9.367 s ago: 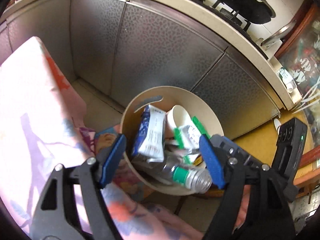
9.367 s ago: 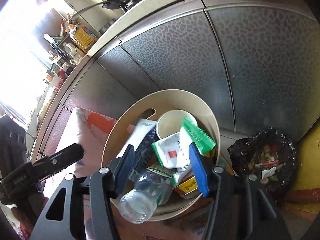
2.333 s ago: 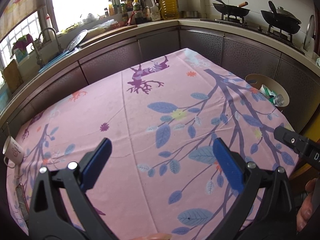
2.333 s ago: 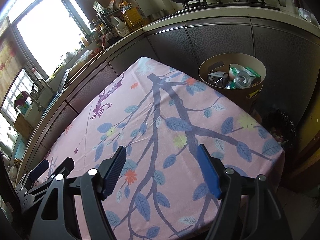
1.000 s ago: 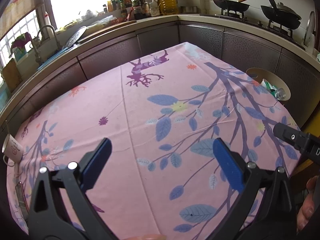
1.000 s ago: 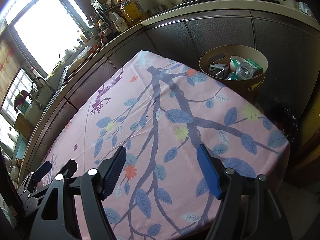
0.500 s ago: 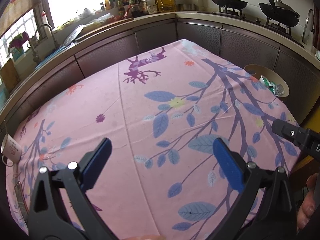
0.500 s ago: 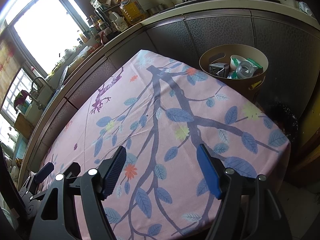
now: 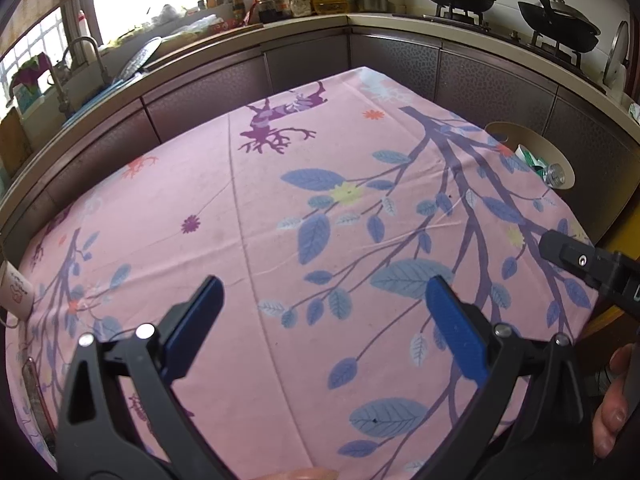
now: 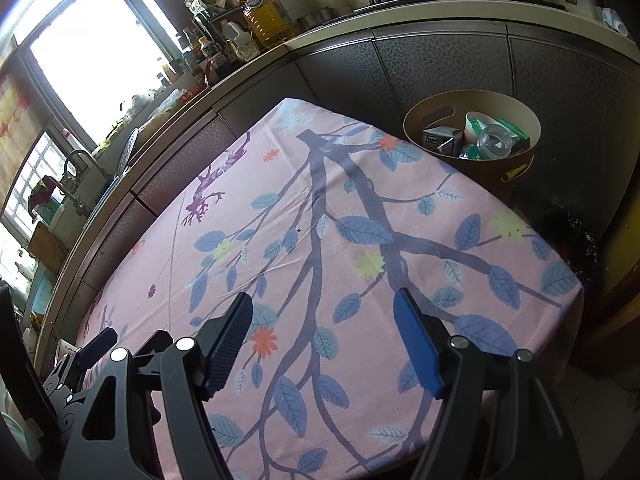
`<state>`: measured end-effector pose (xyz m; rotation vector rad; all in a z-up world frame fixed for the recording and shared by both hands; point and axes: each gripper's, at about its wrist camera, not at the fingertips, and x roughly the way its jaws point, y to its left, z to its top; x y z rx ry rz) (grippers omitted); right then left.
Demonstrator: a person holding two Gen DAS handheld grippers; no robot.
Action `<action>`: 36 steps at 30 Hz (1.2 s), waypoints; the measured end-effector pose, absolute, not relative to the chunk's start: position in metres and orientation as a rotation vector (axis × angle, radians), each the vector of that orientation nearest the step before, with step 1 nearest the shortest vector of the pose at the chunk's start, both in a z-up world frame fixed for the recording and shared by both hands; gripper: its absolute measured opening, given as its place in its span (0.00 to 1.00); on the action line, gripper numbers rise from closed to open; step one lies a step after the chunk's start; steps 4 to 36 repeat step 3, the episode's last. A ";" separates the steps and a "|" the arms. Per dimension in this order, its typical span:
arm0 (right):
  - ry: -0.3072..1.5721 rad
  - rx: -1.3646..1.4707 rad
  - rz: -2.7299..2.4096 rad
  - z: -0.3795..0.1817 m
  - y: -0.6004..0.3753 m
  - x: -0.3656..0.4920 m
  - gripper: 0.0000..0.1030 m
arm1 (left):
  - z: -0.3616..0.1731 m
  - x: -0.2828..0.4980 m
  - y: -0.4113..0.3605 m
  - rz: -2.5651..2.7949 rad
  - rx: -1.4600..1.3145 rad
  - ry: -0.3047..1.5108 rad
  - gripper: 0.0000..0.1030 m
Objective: Collect trash
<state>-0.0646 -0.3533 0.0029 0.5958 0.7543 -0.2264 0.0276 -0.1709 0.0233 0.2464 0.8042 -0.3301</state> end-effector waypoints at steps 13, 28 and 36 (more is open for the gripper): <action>0.758 0.593 -0.223 0.003 -0.353 -0.063 0.68 | 0.023 0.028 -0.170 -0.326 0.243 0.809 0.94; 0.758 0.593 -0.223 0.003 -0.353 -0.063 0.68 | 0.023 0.028 -0.170 -0.326 0.243 0.809 0.94; 0.758 0.593 -0.223 0.003 -0.353 -0.063 0.68 | 0.023 0.028 -0.170 -0.326 0.243 0.809 0.94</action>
